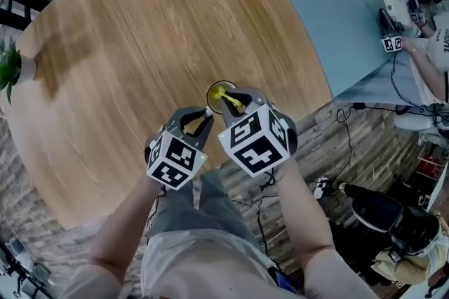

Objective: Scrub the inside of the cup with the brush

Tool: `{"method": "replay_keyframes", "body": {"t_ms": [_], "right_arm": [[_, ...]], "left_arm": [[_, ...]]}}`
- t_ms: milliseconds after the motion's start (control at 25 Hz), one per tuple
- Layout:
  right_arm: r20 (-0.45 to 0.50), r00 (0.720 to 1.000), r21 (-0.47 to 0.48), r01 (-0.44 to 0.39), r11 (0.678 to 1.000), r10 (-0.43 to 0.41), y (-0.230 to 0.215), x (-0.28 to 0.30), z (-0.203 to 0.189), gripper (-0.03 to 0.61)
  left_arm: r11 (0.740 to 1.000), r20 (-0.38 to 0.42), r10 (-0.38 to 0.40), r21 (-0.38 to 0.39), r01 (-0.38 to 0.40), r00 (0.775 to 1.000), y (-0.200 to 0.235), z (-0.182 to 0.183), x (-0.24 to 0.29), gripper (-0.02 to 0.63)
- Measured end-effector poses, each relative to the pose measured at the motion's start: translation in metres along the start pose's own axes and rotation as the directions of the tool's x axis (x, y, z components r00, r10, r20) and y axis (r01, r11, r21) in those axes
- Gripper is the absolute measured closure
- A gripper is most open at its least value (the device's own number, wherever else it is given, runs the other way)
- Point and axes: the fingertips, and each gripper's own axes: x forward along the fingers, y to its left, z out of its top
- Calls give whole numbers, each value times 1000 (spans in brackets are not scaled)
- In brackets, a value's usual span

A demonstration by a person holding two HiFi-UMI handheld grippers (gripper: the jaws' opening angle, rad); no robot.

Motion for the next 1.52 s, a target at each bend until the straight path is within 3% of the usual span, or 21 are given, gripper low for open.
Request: {"method": "replay_keyframes", "body": {"t_ms": [560,800,960,1160,1360,1520], "right_arm": [[-142,986,-120,67,991,-84,0,-1,-21,545],[-217,975,-105,25,994,-47,7,-4,-28,546],[-237,971,-70,-43,997,25,14,-2,-28,546],[-222,970,-56,-115,992,100,29,1,-21,546],[-155,984,-39,-99,994,92,29,6,-5,548],[-74,997,-12,-35,999,34,19,3,13,548]], "left_arm": [[1000,10,10,-9,-9,1000,2,-8,-7,560],[999,1,29,36,-29,1000,5,-9,-7,560],[999,4,29,32,-29,1000,8,-9,-6,560],[999,13,23,42,-24,1000,5,-9,-7,561],[998,10,8,61,-8,1000,5,-9,-8,561],[998,5,5,66,-6,1000,8,-9,-10,561]]}}
